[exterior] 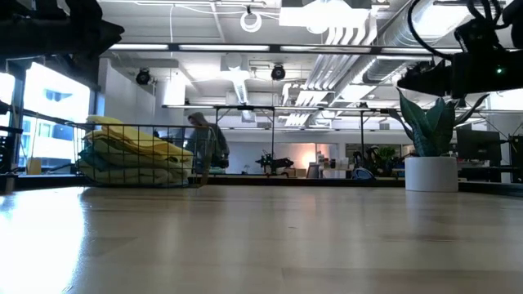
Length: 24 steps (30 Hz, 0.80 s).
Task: Fold microfiber towels
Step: Return to Home Position
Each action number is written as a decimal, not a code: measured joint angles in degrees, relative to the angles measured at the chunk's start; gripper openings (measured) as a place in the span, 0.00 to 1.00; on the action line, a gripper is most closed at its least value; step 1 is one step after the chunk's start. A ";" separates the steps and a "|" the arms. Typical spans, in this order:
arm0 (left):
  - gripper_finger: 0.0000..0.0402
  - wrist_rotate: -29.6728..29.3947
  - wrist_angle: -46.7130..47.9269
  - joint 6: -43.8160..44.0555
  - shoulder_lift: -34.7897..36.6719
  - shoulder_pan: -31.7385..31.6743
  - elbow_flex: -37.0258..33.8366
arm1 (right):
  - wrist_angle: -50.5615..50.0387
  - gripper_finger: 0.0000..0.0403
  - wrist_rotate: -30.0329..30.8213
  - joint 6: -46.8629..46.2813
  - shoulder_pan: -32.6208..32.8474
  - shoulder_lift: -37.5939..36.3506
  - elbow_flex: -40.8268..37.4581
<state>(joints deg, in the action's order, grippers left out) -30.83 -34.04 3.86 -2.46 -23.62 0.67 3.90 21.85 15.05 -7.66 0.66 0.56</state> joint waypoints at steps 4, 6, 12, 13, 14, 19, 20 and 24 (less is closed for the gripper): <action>0.24 0.02 0.00 0.00 0.00 0.00 0.00 | 0.04 0.34 0.02 0.00 -4.58 -0.04 0.00; 0.24 0.02 0.00 0.00 0.00 0.02 0.00 | 0.07 0.34 0.02 0.00 -6.32 -0.04 0.00; 0.24 0.02 0.00 0.00 0.00 0.04 0.00 | 0.07 0.34 0.02 0.00 -11.22 -0.04 0.00; 0.24 0.02 0.00 -0.02 0.00 0.01 0.00 | 0.07 0.34 0.02 0.00 -12.04 -0.04 -0.02; 0.24 0.04 0.00 -0.02 0.00 -0.07 0.00 | 0.07 0.34 0.02 0.00 -12.84 -0.04 -0.02; 0.24 0.16 0.00 -0.02 0.00 -1.79 0.00 | 0.07 0.34 0.02 0.00 -15.60 -0.04 -0.02; 0.24 0.13 0.00 -0.02 -0.01 -2.13 0.00 | 0.07 0.34 0.02 0.00 -15.96 -0.04 -0.02; 0.24 0.13 0.00 -0.02 0.00 -2.73 0.00 | 0.07 0.34 0.02 0.00 -16.46 -0.04 -0.04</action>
<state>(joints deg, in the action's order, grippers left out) -30.70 -34.04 3.84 -2.46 -26.35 0.67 3.97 21.87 15.05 -24.12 0.62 0.52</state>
